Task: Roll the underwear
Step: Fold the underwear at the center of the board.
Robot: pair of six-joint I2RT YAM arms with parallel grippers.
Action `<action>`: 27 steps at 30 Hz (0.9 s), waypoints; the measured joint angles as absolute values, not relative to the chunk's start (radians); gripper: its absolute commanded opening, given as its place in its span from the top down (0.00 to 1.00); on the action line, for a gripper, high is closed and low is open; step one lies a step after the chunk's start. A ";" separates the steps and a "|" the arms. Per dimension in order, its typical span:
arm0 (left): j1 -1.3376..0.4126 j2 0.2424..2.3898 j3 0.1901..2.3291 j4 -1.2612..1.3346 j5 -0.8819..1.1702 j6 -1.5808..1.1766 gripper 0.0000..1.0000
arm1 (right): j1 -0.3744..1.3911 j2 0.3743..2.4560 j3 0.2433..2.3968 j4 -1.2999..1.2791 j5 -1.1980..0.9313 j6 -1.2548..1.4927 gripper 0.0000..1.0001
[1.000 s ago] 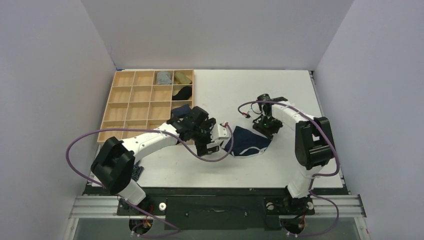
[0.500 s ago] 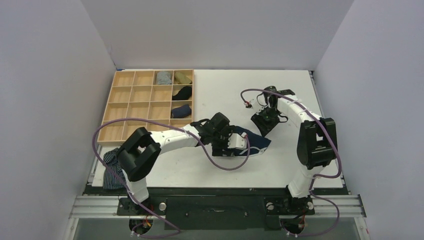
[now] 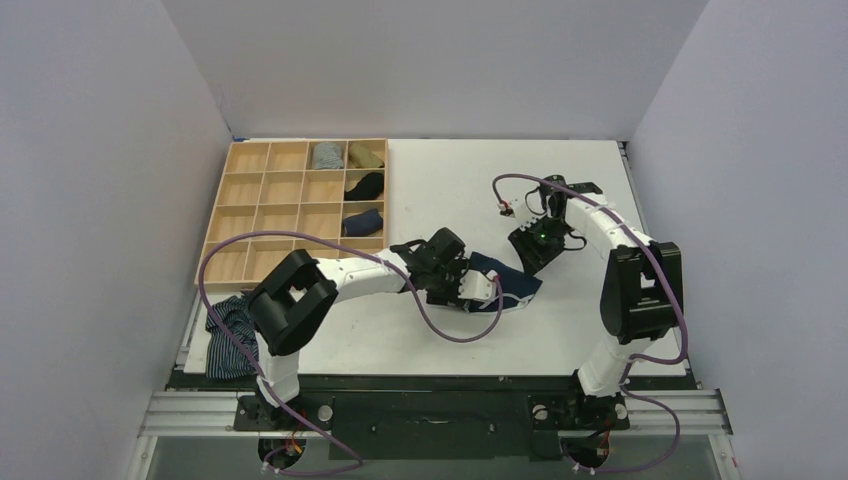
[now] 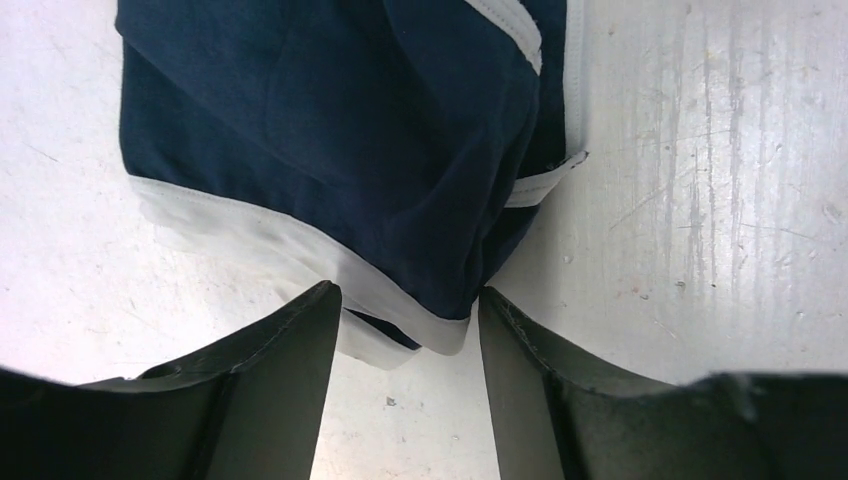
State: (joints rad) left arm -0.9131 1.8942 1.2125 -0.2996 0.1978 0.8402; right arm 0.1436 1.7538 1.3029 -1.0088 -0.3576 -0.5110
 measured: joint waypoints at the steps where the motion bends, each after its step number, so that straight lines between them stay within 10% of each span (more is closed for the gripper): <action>1: -0.913 1.895 1.216 -0.300 0.196 0.842 0.53 | 0.144 1.754 1.299 -1.009 -0.361 -0.511 0.60; 12: -0.915 1.896 1.275 -0.330 0.194 0.846 0.78 | 0.144 1.754 1.291 -1.011 -0.373 -0.509 0.61; 22: -0.915 1.918 1.315 -0.421 0.194 0.847 0.79 | 0.143 1.761 1.284 -1.011 -0.372 -0.507 0.62; 27: -0.915 1.919 1.325 -0.443 0.193 0.845 1.00 | 0.143 1.761 1.284 -1.011 -0.372 -0.507 0.62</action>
State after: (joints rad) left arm -0.9150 1.9190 1.3251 -0.4435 0.1932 0.8448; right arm 0.1432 1.7615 1.2839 -1.0115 -0.3721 -0.5072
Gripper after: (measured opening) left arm 0.126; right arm 0.381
